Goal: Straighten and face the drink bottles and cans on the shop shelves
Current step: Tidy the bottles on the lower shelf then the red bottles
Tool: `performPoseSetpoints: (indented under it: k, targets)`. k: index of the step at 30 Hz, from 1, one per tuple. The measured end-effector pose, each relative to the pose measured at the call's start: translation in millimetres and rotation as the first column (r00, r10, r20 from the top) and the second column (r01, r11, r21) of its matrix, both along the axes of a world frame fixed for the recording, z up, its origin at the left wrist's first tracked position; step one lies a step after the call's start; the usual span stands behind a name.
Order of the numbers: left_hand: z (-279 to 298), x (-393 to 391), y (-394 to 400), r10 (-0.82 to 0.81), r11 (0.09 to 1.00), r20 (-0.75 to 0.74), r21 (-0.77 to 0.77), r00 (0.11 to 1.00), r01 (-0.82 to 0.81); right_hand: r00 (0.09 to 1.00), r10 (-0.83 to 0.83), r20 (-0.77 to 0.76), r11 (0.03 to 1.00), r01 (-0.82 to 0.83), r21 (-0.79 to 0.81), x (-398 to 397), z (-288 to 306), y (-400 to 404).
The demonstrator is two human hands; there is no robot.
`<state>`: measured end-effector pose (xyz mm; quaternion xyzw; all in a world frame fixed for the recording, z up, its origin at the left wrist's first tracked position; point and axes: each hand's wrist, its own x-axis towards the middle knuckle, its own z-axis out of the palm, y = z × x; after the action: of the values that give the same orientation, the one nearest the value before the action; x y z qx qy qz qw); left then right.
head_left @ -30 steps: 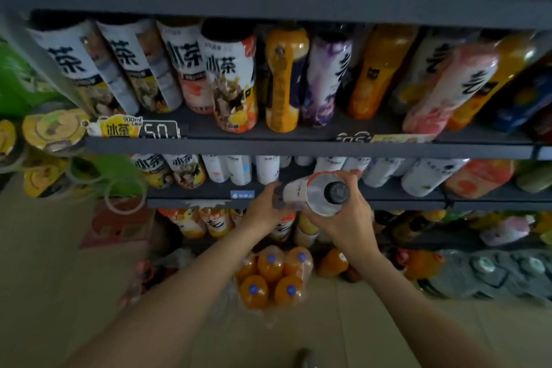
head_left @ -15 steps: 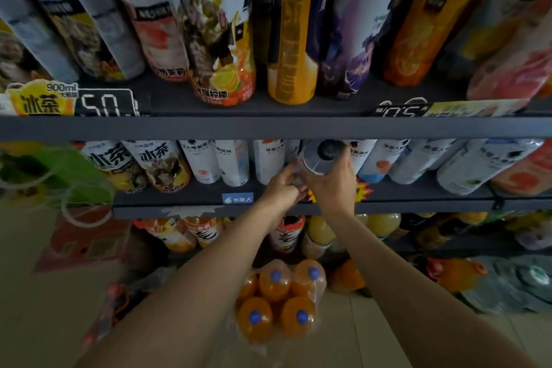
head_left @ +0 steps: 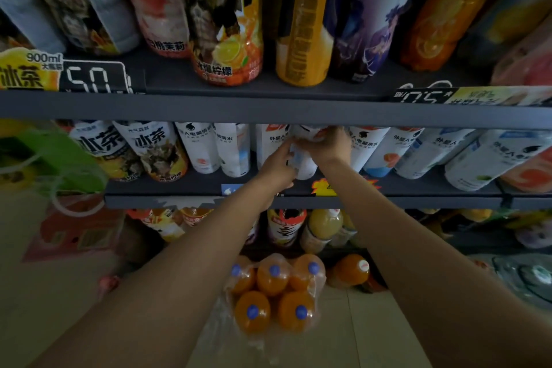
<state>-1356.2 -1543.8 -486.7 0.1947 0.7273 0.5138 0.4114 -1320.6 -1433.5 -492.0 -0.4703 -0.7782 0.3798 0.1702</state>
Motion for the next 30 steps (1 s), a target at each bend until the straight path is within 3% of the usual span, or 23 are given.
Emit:
performPoseSetpoints:
  k: [4, 7, 9, 11, 14, 18, 23, 27, 30]
  targets:
    - [7.1, 13.1, -21.2, 0.049, 0.990, -0.029, -0.134, 0.998, -0.052, 0.993, -0.113, -0.016, 0.992, 0.112, -0.056, 26.8, -0.5, -15.0]
    - [30.5, 28.2, -40.5, -0.014, 0.969, 0.062, -0.247, 0.998, 0.029, 0.987, 0.104, 0.126, 0.989, -0.089, -0.117, 60.0, 17.8, -36.3]
    - [58.6, 35.4, -48.2, -0.125, 0.962, 0.100, -0.229, 0.987, 0.145, 0.981, 0.188, 0.054, 0.971, -0.177, -0.159, 82.3, 50.9, -51.7]
    - [98.7, 36.8, -48.5, -0.196, 0.966, 0.086, -0.155, 0.977, 0.208, 0.981, 0.172, -0.092, 0.976, -0.182, -0.116, 99.0, 100.9, -59.7]
    - [163.3, 31.7, -38.9, -0.202, 0.979, -0.014, -0.026, 0.979, 0.202, 0.951, 0.166, -0.261, 0.986, -0.162, 0.035, 104.6, 173.3, -50.8]
    - [233.6, 25.3, -25.8, -0.223, 0.971, -0.228, 0.031, 0.948, 0.236, 0.938, 0.102, -0.331, 0.989, -0.058, 0.139, 90.3, 240.2, -24.7]
    - [261.4, 17.2, -21.7, -0.127, 0.988, -0.344, 0.037, 0.931, 0.148, 0.972, 0.127, -0.200, 0.987, -0.105, 0.119, 63.6, 258.8, 6.0]
    - [260.3, 12.7, -26.8, -0.090, 0.995, -0.344, 0.007, 0.935, 0.099, 0.942, 0.112, -0.317, 0.991, -0.129, -0.033, 35.1, 255.5, 18.8]
    - [254.2, 5.3, -33.7, -0.066, 0.998, -0.376, -0.014, 0.924, 0.065, 0.947, 0.103, -0.304, 0.994, -0.084, 0.074, 29.5, 249.3, 15.8]
